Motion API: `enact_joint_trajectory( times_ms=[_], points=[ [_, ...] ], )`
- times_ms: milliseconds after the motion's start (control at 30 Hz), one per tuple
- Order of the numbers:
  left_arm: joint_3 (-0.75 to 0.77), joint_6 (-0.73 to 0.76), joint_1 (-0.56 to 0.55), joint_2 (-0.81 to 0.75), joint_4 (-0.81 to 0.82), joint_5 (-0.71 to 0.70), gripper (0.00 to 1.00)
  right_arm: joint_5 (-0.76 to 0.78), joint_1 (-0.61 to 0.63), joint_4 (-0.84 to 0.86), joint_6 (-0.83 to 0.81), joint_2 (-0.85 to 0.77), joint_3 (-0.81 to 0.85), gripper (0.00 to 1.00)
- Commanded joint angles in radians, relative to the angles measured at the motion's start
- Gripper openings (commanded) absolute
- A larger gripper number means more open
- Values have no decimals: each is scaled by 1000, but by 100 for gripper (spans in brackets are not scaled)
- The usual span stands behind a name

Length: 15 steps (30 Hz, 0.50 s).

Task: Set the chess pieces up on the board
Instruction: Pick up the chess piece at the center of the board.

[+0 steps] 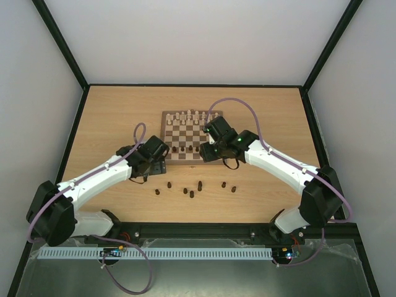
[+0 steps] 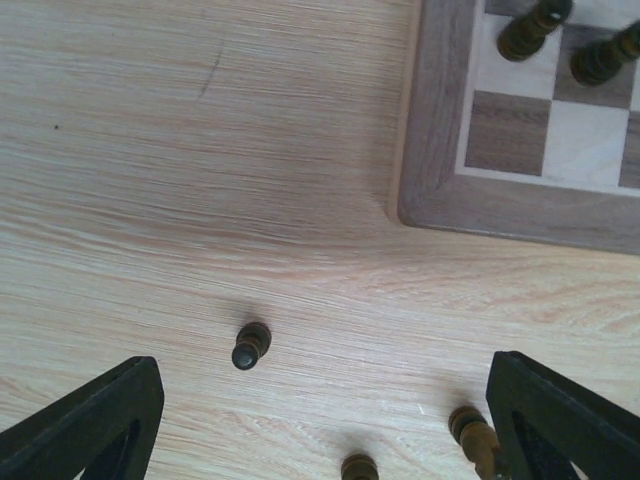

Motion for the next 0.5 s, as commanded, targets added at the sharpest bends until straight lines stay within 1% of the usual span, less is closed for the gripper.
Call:
enact_joint_trajectory(
  times_ms=[0,100,300,367,467],
  points=[
    [-29,-19,41,-6,-10,1,89,-12,11,-7,-4,-13,-14,52],
    [-69,-27,74,-12,30,26,87,-17,16,-5,-4,-16,-14,52],
    [-139,-71,82,-1,86,79,84,-33,24,-1,-5,-13,-15,52],
    [-153,-80,81,-1,99,85,81,-37,27,2,-6,-11,-15,52],
    [-177,-87,82,5,119,97,71,-42,30,3,-6,-11,-17,52]
  ],
)
